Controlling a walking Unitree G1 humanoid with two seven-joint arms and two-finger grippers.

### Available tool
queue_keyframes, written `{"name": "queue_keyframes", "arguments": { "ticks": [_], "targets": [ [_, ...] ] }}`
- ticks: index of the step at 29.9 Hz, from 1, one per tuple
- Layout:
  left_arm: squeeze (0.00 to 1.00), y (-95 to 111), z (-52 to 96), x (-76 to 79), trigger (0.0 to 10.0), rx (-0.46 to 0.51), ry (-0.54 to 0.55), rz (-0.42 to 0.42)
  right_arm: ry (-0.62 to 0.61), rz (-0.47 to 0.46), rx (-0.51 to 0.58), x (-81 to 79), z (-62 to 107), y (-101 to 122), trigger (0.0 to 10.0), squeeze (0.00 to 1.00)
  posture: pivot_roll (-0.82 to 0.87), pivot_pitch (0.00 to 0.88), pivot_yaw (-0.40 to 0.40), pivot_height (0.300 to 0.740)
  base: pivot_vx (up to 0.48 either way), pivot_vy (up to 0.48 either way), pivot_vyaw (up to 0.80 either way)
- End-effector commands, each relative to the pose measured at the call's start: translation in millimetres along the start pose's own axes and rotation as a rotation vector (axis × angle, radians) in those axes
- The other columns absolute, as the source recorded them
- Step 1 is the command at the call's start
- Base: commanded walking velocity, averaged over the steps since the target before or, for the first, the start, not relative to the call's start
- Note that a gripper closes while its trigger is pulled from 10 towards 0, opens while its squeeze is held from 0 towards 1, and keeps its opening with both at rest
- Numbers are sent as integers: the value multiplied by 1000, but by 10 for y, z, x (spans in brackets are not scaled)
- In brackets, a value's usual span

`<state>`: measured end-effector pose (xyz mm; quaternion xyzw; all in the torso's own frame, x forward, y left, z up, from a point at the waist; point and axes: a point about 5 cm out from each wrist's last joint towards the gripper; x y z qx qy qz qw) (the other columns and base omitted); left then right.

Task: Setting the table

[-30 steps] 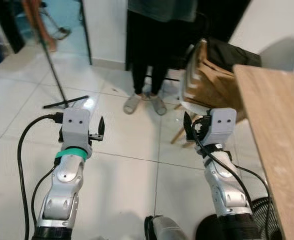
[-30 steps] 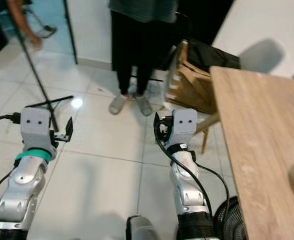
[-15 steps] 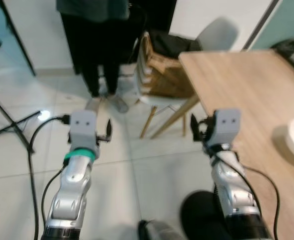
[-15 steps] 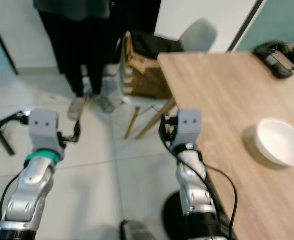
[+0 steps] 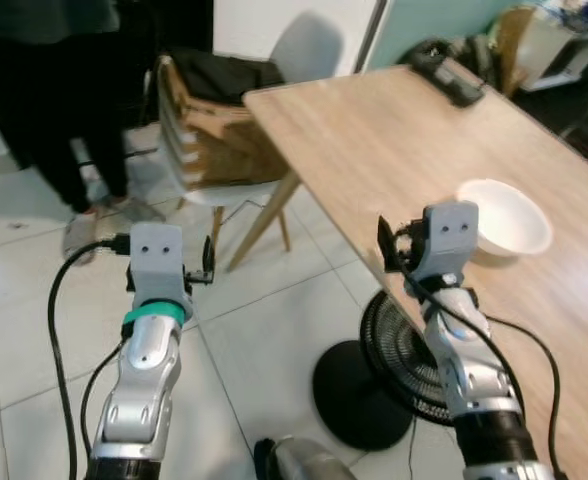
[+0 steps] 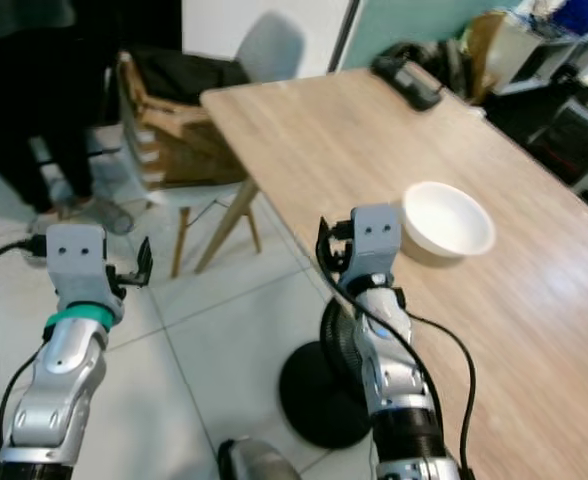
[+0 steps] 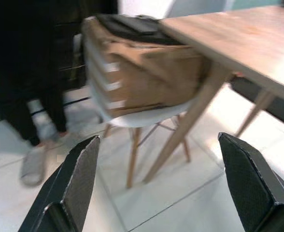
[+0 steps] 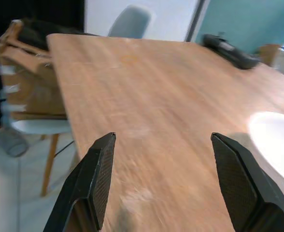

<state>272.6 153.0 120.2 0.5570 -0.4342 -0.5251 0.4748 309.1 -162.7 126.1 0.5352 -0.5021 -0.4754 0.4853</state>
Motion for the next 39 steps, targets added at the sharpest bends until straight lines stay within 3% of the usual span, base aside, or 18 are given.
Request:
{"name": "queue_keyframes", "arguments": {
  "ticks": [1,4,10,13,26,39],
  "targets": [
    [0,-40,-9,-5,10000,-20,-18,-18,-35,-16,-21,32,25,-74,10000,0,-78,0,-28,740,0,0,-800],
    [0,54,-101,-82,10000,5,-82,-81,-98,-58,10,-20,17,-94,10000,0,-67,0,60,740,0,0,-800],
    [0,96,-148,-124,10000,16,-104,-107,-125,-72,22,-40,13,-95,10000,0,-69,0,99,740,0,0,-800],
    [0,178,-268,-156,10000,35,-138,-136,-156,-71,65,-59,11,-23,10000,0,-92,0,156,740,0,0,-800],
    [0,265,-321,-78,10000,62,-183,-137,-205,-59,99,15,25,25,10000,0,-112,0,162,740,0,0,-800],
    [0,370,-340,-31,10000,97,-167,-112,-190,-24,152,7,-55,163,10000,0,-105,0,111,740,0,0,-800]
  ]
}}
Point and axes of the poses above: a point about 5 cm out from each wrist's last joint towards the gripper, its own z axis pointing back from the gripper into the wrist, its own y axis along the axis of the wrist's last joint, x = y × z, and after that the axes turned 5 degrees about -z, right-handed
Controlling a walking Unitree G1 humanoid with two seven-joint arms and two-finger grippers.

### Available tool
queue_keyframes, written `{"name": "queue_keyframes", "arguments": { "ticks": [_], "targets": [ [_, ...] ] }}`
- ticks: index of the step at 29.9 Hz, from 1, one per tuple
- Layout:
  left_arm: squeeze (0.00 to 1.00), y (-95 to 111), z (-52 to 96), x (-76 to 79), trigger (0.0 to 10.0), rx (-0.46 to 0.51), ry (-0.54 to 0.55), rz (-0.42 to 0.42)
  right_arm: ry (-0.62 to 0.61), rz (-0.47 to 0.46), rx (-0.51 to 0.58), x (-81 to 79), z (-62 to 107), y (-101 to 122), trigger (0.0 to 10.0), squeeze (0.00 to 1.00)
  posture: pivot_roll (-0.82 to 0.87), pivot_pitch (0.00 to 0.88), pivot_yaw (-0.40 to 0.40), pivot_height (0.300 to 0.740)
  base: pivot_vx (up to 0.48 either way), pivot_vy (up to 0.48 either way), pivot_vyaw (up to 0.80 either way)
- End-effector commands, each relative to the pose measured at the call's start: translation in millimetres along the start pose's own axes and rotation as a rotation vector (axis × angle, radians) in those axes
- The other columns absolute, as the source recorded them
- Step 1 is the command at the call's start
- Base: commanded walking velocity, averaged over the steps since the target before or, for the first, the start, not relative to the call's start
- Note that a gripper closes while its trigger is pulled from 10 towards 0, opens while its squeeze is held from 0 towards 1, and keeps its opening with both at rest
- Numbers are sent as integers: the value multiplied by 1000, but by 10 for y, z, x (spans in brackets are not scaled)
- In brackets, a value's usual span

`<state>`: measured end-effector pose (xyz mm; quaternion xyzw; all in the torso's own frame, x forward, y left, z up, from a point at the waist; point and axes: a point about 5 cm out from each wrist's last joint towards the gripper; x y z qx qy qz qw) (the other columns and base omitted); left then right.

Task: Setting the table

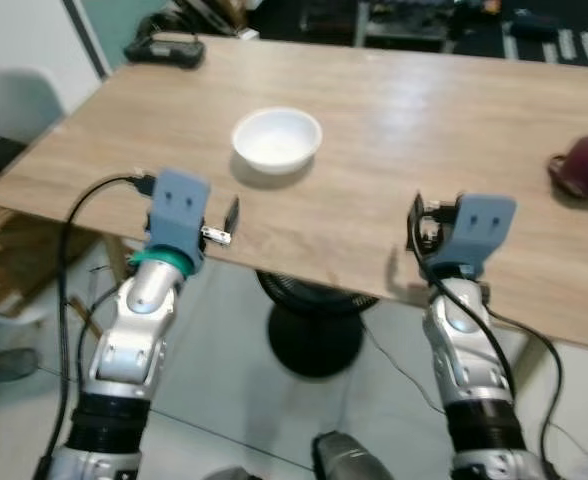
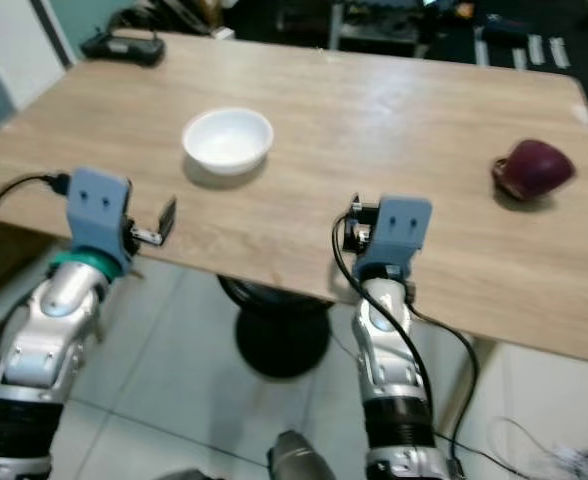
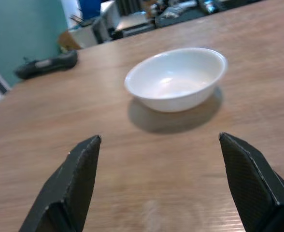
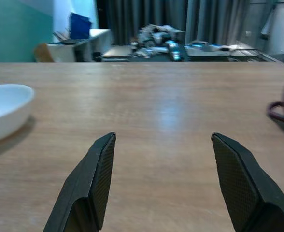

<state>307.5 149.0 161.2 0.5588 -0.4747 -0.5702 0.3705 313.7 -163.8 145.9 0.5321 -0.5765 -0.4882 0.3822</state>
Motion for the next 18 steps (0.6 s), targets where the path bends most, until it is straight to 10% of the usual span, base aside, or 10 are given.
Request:
{"name": "queue_keyframes", "arguments": {
  "ticks": [1,18],
  "targets": [
    [0,-39,21,-26,10000,-28,33,19,15,13,12,-4,-29,29,10000,0,-103,0,100,740,0,0,0],
    [0,76,60,-131,10000,18,152,81,185,63,140,-219,-135,315,10000,0,-67,0,41,740,0,0,0]
  ]
}}
Point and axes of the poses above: a point about 5 cm out from each wrist's last joint towards the gripper, its own z axis pointing back from the gripper into the wrist, its own y axis along the axis of the wrist's last joint, x = y × z, and after that the axes turned 5 degrees about -z, right-handed
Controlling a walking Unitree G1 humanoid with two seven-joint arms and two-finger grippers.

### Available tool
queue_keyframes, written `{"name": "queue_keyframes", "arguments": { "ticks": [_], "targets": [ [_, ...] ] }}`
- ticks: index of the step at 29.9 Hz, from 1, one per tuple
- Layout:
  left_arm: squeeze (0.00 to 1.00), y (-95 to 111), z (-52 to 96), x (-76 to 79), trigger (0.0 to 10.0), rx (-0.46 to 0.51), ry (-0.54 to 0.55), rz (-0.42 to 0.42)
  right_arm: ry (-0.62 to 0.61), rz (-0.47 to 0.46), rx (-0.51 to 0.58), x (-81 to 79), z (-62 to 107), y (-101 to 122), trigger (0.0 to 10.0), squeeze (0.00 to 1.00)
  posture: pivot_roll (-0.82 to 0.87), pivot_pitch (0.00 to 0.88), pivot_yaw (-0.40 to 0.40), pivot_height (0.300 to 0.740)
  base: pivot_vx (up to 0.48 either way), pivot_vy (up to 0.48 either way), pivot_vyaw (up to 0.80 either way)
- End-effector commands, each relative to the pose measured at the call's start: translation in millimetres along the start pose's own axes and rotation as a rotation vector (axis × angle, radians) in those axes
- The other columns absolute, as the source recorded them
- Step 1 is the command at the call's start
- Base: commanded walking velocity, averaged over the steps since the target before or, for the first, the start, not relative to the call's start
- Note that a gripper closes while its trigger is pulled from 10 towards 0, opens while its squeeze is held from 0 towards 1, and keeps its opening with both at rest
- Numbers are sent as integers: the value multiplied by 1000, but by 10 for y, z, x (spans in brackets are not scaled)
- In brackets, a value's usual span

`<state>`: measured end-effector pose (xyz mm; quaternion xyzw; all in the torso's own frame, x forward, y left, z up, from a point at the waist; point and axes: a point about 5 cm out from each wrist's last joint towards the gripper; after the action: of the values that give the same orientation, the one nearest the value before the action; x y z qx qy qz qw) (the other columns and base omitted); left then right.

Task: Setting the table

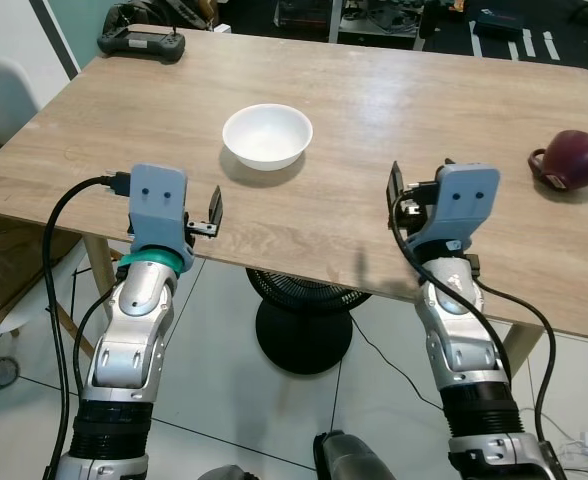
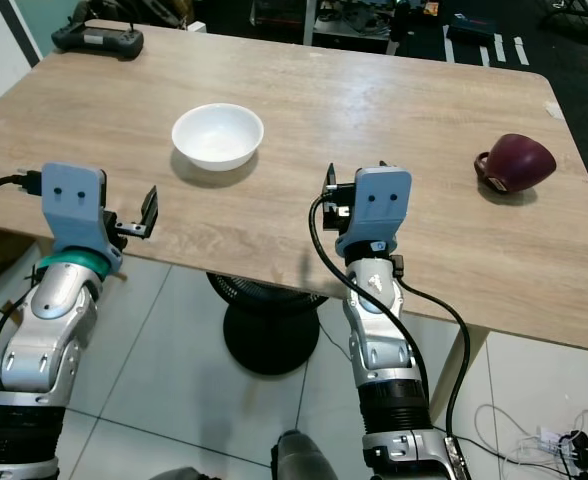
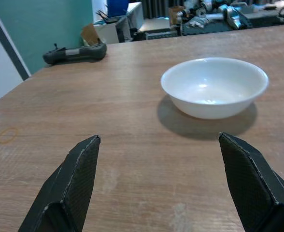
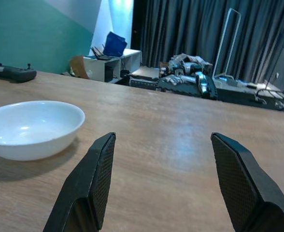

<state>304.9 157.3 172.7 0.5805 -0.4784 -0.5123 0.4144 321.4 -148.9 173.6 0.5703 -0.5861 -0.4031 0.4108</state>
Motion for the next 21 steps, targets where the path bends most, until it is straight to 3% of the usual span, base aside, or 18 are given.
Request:
{"name": "queue_keyframes", "arguments": {
  "ticks": [1,11,21],
  "targets": [
    [0,-11,30,-27,10000,-8,24,3,30,5,34,-31,-34,71,10000,0,-67,0,41,740,0,0,0],
    [0,-13,34,-53,10000,-3,52,-18,51,-12,14,-74,-25,32,10000,0,-62,0,37,740,389,0,0],
    [0,-12,26,-13,10000,-6,23,-19,6,-18,-23,-2,4,-39,10000,0,-71,0,51,740,480,0,-165]
  ]
}}
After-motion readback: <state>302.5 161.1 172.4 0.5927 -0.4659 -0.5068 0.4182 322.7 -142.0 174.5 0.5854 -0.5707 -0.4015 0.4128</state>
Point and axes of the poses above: a point about 5 cm out from each wrist's last joint towards the gripper, its own z axis pointing back from the gripper into the wrist, its own y axis along the axis of the wrist's last joint, x = y × z, and after that the axes turned 5 degrees about -z, right-handed
